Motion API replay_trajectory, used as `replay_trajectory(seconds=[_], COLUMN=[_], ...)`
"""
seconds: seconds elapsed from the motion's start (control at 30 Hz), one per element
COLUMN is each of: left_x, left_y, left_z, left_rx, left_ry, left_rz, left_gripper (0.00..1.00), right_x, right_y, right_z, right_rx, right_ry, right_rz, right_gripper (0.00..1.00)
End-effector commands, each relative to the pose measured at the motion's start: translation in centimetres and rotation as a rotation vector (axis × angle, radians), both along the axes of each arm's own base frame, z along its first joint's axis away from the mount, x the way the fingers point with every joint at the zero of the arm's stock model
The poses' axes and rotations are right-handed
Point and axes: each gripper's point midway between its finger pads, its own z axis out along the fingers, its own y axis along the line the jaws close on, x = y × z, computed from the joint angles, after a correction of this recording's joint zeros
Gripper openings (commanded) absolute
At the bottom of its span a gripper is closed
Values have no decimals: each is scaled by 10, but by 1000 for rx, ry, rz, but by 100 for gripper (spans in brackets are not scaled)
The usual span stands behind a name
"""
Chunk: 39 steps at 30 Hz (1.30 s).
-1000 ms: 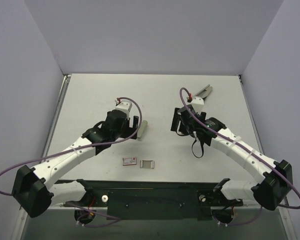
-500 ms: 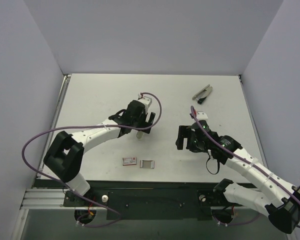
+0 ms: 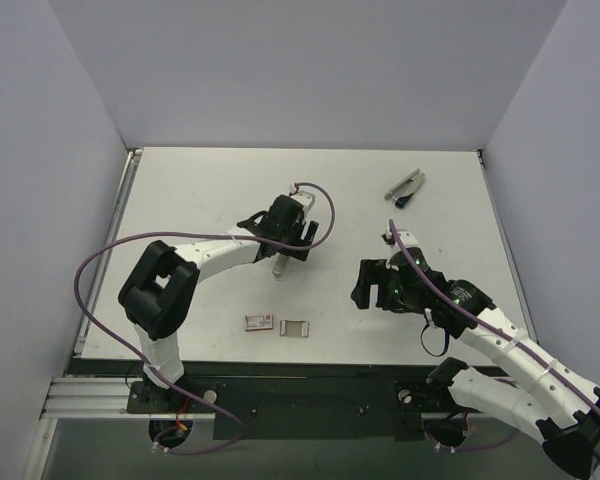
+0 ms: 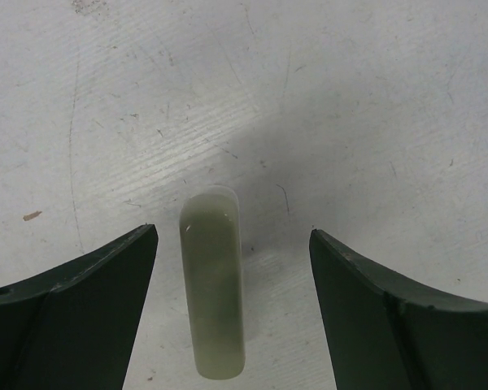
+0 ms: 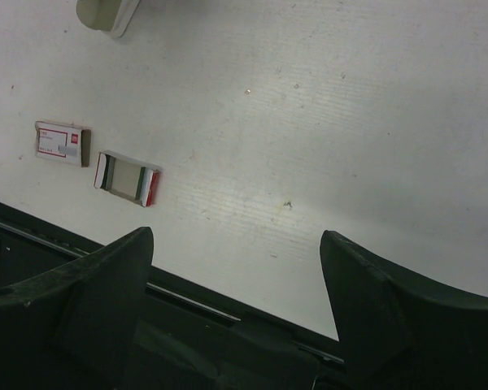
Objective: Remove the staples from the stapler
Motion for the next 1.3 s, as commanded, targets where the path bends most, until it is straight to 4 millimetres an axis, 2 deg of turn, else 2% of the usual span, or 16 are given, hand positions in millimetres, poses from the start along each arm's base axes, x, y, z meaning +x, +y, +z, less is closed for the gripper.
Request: replay_trajectory(seconds=[0.0,0.3,0.87,1.0,1.27], left_x=[22,27,19,19,16], left_y=[-8,-1,6,5,8], left_z=[15,8,-5,-4,-7], left_rx=[-14,22,52,52,69], left_ry=[-58,-45,-17,-18,5], left_rz=[6,21,16,12,8], left_gripper=[85,76,67,62,62], right_x=[-7,-7,-6,-7,-9], right_y=[-2,0,6,7,8], right_z=[-5,-9,-12,-13,-15], right_rx=[-6,-16,-5,-4,0], right_ry=[25,45,65,70,81], right_rz=[9,15,24,26,29], right_gripper=[78,77,77,77,77])
